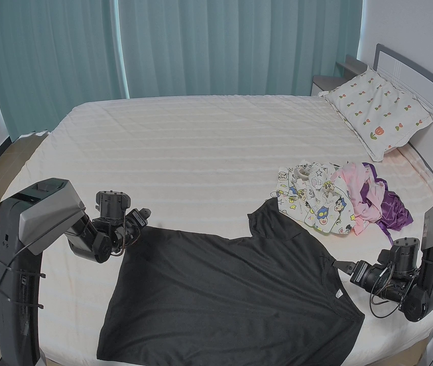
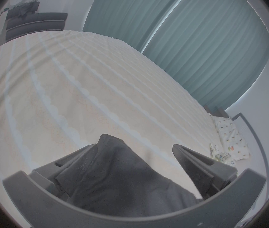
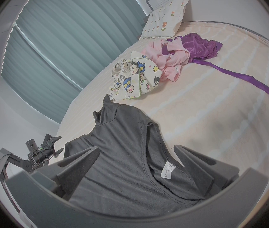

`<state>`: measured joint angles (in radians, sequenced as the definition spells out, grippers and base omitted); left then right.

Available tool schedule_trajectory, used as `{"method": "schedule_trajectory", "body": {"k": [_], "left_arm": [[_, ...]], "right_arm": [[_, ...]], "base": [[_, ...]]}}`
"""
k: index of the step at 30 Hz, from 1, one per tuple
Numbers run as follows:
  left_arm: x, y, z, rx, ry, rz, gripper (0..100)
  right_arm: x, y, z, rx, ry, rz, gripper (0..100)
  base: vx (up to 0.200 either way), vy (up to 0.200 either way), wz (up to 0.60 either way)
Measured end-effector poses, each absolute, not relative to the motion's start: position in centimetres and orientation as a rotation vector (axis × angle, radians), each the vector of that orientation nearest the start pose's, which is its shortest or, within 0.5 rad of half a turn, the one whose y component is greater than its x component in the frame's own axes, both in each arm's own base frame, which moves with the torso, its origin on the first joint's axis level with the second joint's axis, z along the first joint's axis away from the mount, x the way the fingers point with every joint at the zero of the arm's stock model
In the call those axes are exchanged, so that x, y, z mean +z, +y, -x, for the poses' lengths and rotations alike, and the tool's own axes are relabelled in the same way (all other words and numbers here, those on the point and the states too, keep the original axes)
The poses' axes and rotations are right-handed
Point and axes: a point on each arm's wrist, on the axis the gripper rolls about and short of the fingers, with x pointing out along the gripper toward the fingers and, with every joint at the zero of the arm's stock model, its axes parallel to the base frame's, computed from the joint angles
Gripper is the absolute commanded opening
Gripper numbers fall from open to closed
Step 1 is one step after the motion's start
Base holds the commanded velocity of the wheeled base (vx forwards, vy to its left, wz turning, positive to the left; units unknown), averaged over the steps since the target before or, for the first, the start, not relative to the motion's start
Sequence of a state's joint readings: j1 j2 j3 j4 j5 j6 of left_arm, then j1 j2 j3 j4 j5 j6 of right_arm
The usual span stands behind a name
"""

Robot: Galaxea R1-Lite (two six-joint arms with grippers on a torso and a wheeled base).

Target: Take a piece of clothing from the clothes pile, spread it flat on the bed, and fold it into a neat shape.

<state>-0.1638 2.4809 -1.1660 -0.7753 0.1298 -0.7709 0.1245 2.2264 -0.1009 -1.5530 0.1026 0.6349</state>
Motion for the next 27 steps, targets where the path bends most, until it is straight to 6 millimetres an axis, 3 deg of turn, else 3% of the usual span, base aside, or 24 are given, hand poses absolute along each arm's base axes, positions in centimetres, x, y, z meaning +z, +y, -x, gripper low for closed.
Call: {"method": "schedule_trajectory", "body": {"k": [7,8,18,27], "left_arm": [[-4.3,-6.8,-44.4,0.187,0.544,0.616,100],[-4.6,-6.8,-44.4,0.188,0.547,0.613,0],[-5.3,-6.2,-44.5,0.279,0.522,0.586,0],[-3.7,-1.9,-44.9,0.421,0.427,0.601,0]], "right_arm": [[-0.8,3.4,-23.9,0.033,0.632,-0.605,100],[-0.8,3.4,-23.9,0.034,0.633,-0.605,100],[-0.9,3.5,-23.9,0.037,0.639,-0.603,100],[-0.9,3.5,-23.9,0.036,0.638,-0.603,100]], "base": [[0.0,0.0,0.0],[0.0,0.0,0.0],[0.0,0.0,0.0],[0.0,0.0,0.0]]}}
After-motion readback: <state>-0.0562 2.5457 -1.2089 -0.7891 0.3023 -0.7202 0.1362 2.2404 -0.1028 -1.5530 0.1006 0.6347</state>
